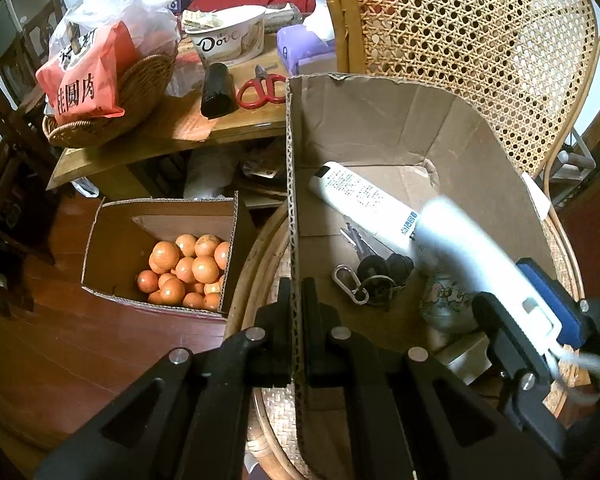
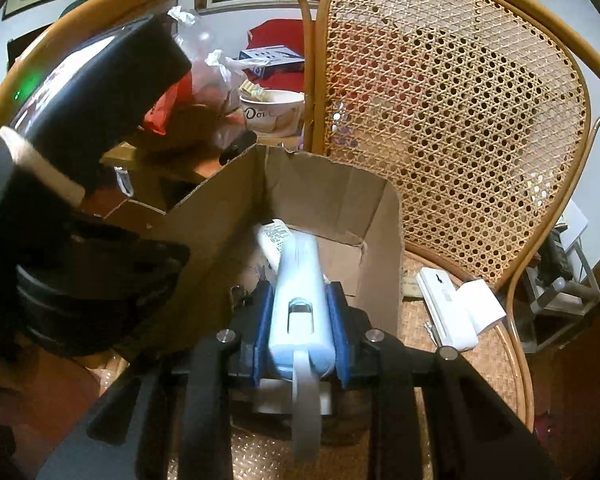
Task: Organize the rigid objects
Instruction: 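Carry the white flashlight with the right gripper into the box and release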
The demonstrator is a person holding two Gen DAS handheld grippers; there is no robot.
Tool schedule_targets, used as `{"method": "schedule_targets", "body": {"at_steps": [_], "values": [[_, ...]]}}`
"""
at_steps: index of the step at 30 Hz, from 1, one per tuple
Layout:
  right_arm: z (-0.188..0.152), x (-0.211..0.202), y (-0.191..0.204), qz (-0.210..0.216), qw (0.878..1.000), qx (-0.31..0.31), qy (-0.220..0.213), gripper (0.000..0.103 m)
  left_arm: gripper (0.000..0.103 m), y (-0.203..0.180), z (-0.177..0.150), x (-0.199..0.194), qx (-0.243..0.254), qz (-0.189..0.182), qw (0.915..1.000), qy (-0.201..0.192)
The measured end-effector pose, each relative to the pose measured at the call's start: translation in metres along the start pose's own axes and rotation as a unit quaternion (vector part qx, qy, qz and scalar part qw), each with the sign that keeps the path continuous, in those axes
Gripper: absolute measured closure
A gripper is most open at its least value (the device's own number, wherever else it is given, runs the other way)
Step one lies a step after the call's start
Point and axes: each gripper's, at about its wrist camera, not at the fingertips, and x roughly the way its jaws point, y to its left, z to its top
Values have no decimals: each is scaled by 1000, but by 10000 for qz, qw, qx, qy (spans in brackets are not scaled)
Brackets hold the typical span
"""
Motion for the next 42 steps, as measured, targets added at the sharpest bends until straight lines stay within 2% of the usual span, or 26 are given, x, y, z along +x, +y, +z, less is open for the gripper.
{"method": "schedule_targets", "body": {"at_steps": [6, 9, 13, 17, 21, 23, 24, 28, 32, 42], "values": [[-3, 3, -9, 347, 9986, 376, 153, 73, 100, 0, 0, 0, -16, -20, 10000, 6], [-3, -10, -6, 84, 9998, 138, -108, 73, 100, 1, 0, 1, -11, -24, 10000, 12], [0, -25, -10, 43, 9995, 152, -264, 71, 100, 0, 0, 2, 11, 15, 10000, 16], [-2, -37, -22, 7, 9989, 319, -356, 45, 100, -1, 0, 2, -23, 4, 10000, 27], [-2, -49, -41, -24, 9976, 492, -490, 28, 100, -3, 0, 2, 1, 21, 10000, 23], [-2, -51, -53, -78, 9968, 614, -508, 4, 99, -4, 0, 1, 5, 33, 10000, 24], [-3, -52, -58, -111, 9963, 679, -514, 0, 99, -4, -1, 1, -2, 35, 10000, 27], [-7, -48, -84, -354, 9933, 1016, -419, 0, 98, -6, -1, 2, -4, 61, 10000, 49], [-15, -35, -112, -421, 9893, 1385, -170, 0, 98, -6, -1, 3, 8, 92, 9999, 45], [-40, 0, -158, -656, 9806, 1798, 436, 0, 98, -6, 0, 3, -12, 91, 9999, 55]]}}
